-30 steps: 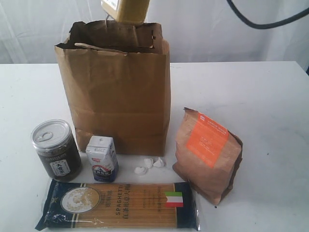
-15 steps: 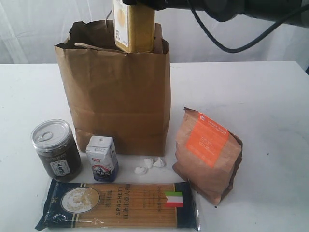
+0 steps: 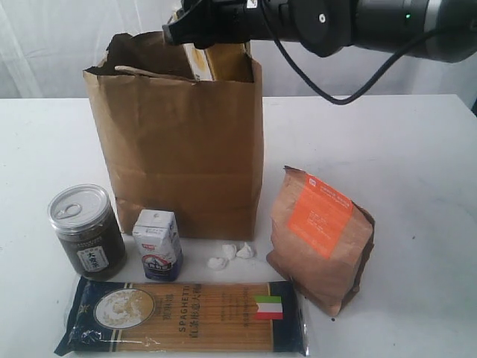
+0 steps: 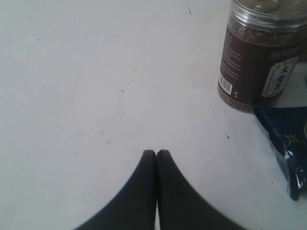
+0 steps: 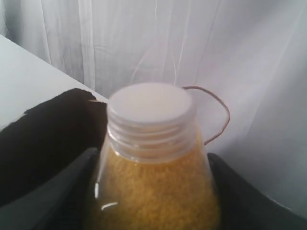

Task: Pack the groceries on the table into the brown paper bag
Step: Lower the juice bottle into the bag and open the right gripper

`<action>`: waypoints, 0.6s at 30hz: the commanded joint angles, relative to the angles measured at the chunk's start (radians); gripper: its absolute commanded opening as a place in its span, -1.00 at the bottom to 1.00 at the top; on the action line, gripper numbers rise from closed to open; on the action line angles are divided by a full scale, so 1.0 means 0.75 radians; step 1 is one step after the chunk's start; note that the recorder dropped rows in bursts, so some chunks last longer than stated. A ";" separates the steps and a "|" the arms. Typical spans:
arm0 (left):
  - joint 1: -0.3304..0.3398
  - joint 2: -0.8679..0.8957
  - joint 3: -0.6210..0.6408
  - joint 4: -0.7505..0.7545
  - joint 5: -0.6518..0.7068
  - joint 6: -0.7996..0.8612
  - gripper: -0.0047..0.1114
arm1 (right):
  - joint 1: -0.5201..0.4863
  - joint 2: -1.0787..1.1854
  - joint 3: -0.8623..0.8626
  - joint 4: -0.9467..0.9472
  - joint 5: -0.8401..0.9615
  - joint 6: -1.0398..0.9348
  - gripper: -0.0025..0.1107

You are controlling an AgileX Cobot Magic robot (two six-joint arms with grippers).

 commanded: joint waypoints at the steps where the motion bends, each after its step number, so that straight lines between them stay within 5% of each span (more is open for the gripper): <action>1: -0.009 -0.005 0.005 -0.004 0.032 -0.001 -0.92 | 0.000 -0.019 -0.029 -0.016 -0.100 -0.017 -0.90; 9: -0.009 -0.005 0.005 -0.004 0.032 -0.001 -0.92 | 0.000 -0.019 -0.029 -0.025 0.161 -0.017 -0.26; 18: -0.009 -0.005 0.005 -0.004 0.032 -0.001 -0.92 | 0.000 -0.019 -0.029 -0.025 0.153 -0.017 -0.06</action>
